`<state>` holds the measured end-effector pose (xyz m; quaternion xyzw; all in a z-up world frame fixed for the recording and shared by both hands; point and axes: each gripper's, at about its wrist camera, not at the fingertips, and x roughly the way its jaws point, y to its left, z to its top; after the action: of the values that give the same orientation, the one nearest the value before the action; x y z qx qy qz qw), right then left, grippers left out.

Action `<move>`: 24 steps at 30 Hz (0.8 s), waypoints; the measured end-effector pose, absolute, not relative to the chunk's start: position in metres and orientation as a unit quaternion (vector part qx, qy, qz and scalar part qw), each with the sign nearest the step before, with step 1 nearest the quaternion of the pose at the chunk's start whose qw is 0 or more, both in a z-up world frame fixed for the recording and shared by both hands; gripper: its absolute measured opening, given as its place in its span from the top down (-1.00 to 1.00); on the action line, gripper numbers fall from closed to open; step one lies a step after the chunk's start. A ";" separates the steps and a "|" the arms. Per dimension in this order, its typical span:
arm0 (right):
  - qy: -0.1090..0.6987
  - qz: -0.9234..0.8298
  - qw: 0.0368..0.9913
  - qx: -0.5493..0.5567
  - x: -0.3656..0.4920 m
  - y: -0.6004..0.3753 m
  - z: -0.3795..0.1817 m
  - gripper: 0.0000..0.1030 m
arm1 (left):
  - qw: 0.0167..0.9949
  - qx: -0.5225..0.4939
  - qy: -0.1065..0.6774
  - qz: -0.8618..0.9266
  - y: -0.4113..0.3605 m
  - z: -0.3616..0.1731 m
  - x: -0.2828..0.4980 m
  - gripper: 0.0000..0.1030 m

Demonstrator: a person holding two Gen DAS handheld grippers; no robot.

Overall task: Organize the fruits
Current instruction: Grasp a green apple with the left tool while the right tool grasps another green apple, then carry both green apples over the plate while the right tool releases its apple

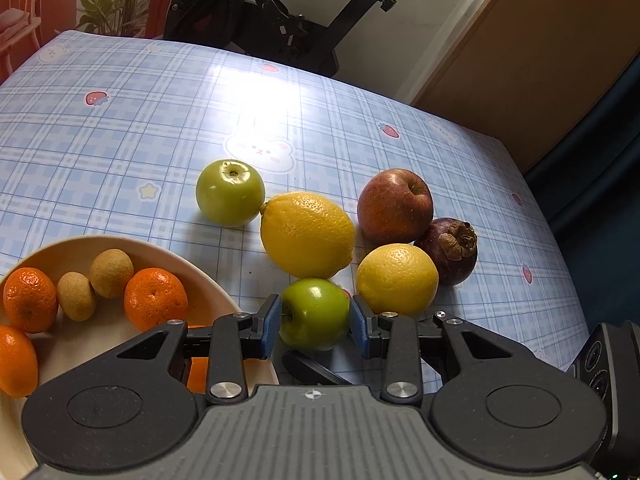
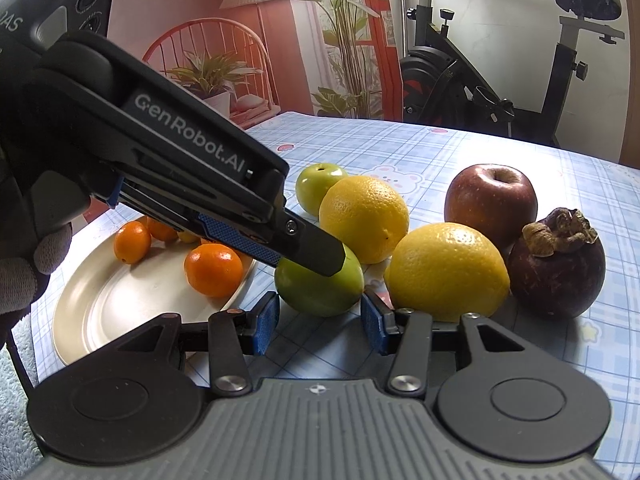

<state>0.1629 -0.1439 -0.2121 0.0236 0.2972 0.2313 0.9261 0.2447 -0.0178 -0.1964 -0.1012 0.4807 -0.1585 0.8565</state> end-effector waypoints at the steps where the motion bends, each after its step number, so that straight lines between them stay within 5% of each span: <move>1: 0.297 0.231 0.926 0.023 0.162 -0.144 -0.212 0.06 | 0.857 -0.098 0.481 -0.159 -0.018 -0.196 0.244 0.25; 24: 0.279 0.282 0.918 0.000 0.141 -0.113 -0.170 0.08 | 0.867 -0.124 0.466 -0.126 0.021 -0.148 0.201 0.26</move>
<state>0.1412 -0.1127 -0.1705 0.0001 0.2794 0.2816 0.9180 0.2011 0.0209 -0.1477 -0.1244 0.4659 -0.1255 0.8670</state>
